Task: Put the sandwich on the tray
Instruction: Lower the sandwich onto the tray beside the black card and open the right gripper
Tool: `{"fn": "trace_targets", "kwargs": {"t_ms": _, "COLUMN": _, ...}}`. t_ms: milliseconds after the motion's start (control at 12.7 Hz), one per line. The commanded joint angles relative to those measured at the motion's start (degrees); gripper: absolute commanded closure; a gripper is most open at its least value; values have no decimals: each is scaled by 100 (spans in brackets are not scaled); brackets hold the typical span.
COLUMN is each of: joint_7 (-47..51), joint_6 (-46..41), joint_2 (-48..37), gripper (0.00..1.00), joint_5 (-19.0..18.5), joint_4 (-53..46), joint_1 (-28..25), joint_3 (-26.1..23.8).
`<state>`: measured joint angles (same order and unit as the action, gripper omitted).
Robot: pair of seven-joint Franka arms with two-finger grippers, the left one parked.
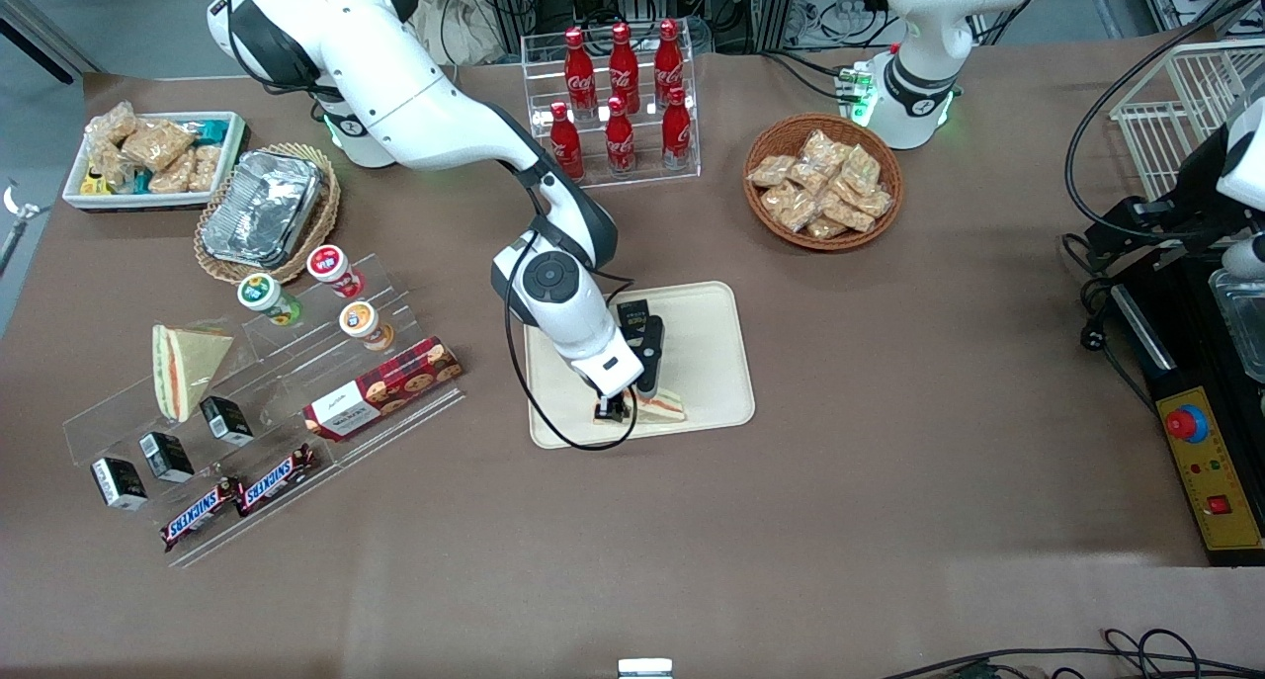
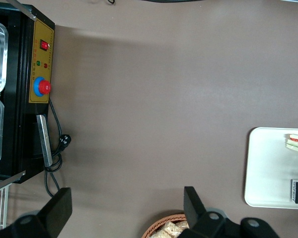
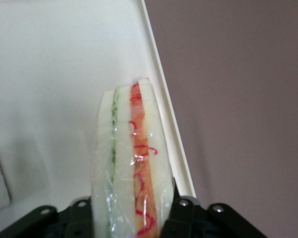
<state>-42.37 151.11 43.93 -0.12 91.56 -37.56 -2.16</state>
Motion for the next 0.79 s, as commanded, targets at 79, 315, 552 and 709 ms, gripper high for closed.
{"fn": "trace_targets", "kwargs": {"t_ms": 79, "joint_7": -114, "joint_6": 103, "joint_2": 178, "gripper": 0, "joint_5": 266, "joint_4": -191, "joint_1": -5, "joint_3": -3}}
{"fn": "trace_targets", "kwargs": {"t_ms": 315, "joint_7": -114, "joint_6": 103, "joint_2": 169, "gripper": 0, "joint_5": 443, "joint_4": -191, "joint_1": -5, "joint_3": -3}}
{"fn": "trace_targets", "kwargs": {"t_ms": 552, "joint_7": -114, "joint_6": 42, "joint_2": 12, "gripper": 0, "joint_5": 627, "joint_4": -173, "joint_1": -14, "joint_3": -3}}
{"fn": "trace_targets", "kwargs": {"t_ms": 709, "joint_7": -114, "joint_6": -220, "joint_2": -208, "gripper": 0, "joint_5": 924, "joint_4": -156, "joint_1": 56, "joint_3": -12}}
